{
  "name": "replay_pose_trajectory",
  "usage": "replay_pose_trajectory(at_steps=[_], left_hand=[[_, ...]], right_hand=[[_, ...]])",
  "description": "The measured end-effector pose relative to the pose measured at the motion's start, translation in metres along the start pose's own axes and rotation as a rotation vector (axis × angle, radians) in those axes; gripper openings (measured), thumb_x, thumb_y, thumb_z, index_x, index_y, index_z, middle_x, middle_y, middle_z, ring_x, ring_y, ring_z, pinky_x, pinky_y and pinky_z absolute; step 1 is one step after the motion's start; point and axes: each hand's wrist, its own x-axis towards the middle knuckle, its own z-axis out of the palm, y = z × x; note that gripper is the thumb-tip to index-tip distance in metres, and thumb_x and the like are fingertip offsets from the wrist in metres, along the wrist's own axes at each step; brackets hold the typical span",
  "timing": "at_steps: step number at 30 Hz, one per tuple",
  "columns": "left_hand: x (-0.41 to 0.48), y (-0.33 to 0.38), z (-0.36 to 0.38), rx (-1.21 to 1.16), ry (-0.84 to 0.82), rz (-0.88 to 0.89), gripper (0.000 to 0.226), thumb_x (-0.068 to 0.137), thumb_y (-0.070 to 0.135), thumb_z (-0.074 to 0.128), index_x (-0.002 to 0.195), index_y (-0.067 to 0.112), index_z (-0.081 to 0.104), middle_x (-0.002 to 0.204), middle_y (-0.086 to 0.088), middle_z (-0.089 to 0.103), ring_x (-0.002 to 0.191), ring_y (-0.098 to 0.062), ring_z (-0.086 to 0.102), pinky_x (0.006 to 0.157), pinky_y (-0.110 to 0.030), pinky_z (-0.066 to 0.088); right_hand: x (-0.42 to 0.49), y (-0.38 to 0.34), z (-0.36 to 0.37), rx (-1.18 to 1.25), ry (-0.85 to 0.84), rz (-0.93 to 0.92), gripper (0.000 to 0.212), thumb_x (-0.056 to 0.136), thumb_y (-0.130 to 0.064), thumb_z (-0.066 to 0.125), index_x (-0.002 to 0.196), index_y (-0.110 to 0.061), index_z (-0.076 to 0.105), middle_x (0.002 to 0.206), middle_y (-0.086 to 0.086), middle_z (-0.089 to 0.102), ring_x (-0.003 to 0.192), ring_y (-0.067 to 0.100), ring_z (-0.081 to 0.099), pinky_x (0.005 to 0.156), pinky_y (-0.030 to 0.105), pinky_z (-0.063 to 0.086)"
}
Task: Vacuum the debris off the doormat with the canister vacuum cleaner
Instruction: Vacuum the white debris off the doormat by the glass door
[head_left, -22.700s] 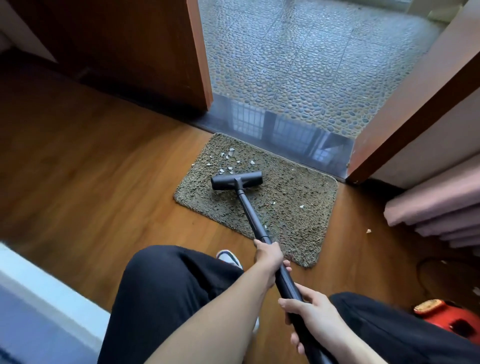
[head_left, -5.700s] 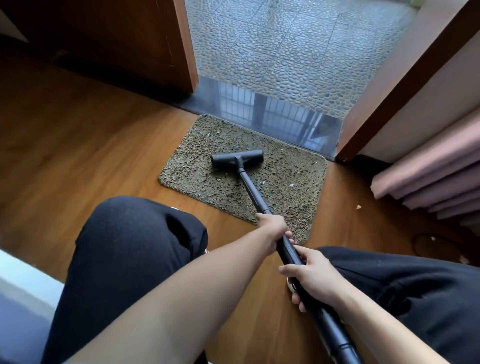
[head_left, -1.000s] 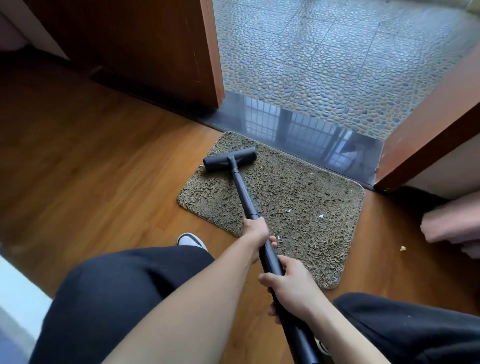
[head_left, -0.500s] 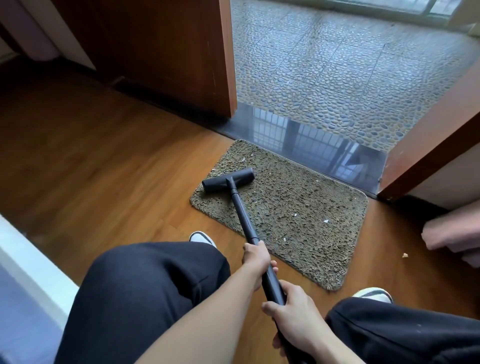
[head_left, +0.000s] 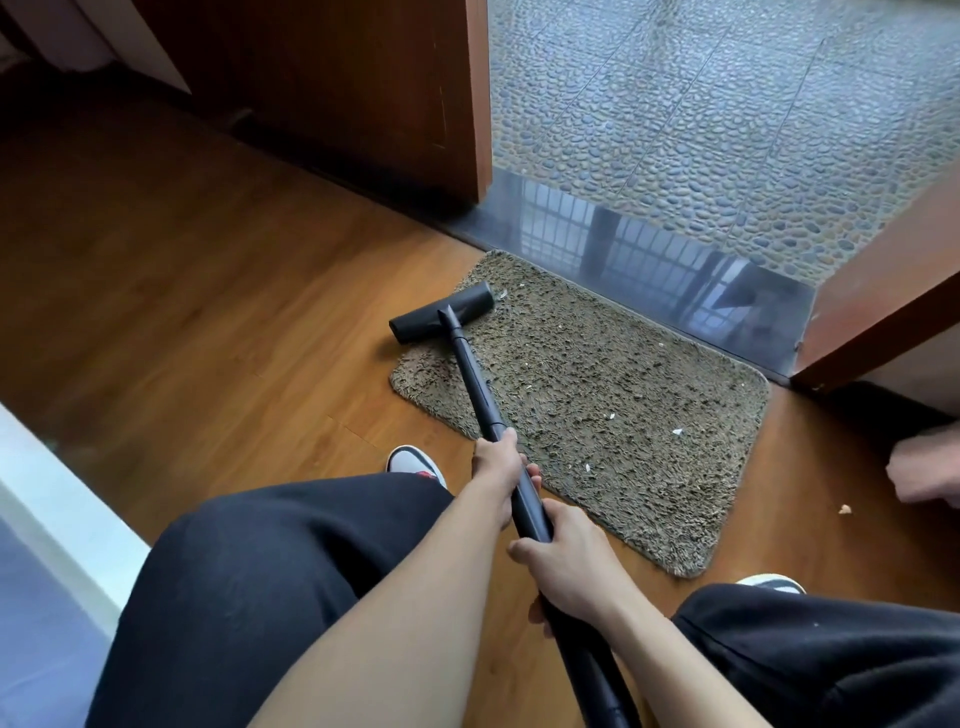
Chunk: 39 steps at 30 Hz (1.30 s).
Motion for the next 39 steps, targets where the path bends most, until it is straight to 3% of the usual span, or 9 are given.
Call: replay_pose_trajectory(at_steps=[10,21,25,30,36,39], left_hand=[[0.005,0.012,0.003,-0.071,-0.024,0.018,0.023,0.104,0.022,0.048,0.119,0.007,0.040,0.071,-0.007,0.046,0.049,-0.016,0.049,0.043,-0.024,0.045],[-0.035,-0.023,0.010,0.015,-0.083,0.027,0.020,0.101,0.017,0.049,0.113,0.005,0.039,0.080,-0.011,0.048,0.053,-0.021,0.053,0.050,-0.031,0.052],[-0.050,-0.039,0.024,0.068,-0.139,0.031,0.028,0.102,0.020,0.051,0.120,0.004,0.038,0.083,-0.011,0.048,0.054,-0.019,0.056,0.047,-0.029,0.055],[-0.063,-0.055,0.050,0.056,-0.214,0.014,0.019,0.102,0.015,0.049,0.113,0.008,0.036,0.077,-0.009,0.045,0.048,-0.015,0.053,0.044,-0.026,0.052],[-0.058,-0.052,0.069,-0.010,-0.187,0.018,0.023,0.103,0.016,0.047,0.123,0.009,0.037,0.074,-0.008,0.044,0.041,-0.013,0.051,0.043,-0.025,0.049],[-0.049,-0.040,0.074,-0.036,-0.180,0.040,0.017,0.104,0.014,0.045,0.118,0.009,0.038,0.075,-0.008,0.043,0.043,-0.014,0.049,0.042,-0.024,0.048]], right_hand=[[0.023,-0.008,-0.003,0.084,-0.021,-0.007,0.008,0.087,-0.010,0.062,0.094,-0.011,0.058,0.080,0.014,0.060,0.041,0.030,0.064,0.036,0.028,0.047],[-0.034,0.027,-0.019,0.113,-0.015,-0.009,0.014,0.088,-0.011,0.065,0.097,-0.021,0.061,0.076,0.009,0.058,0.039,0.025,0.061,0.036,0.028,0.047],[-0.057,0.052,-0.029,0.170,-0.002,0.024,0.022,0.088,-0.013,0.065,0.104,-0.027,0.062,0.077,0.010,0.057,0.042,0.027,0.062,0.039,0.029,0.048],[-0.068,0.073,-0.039,0.258,0.048,0.049,0.019,0.089,-0.012,0.065,0.101,-0.027,0.063,0.071,0.012,0.057,0.041,0.028,0.062,0.039,0.030,0.048],[-0.050,0.074,-0.049,0.284,0.062,0.052,0.019,0.089,-0.012,0.064,0.100,-0.027,0.062,0.074,0.010,0.059,0.042,0.027,0.062,0.041,0.032,0.050],[-0.033,0.067,-0.053,0.297,0.048,0.042,0.016,0.089,-0.012,0.064,0.098,-0.025,0.062,0.073,0.010,0.056,0.042,0.027,0.062,0.042,0.032,0.050]])
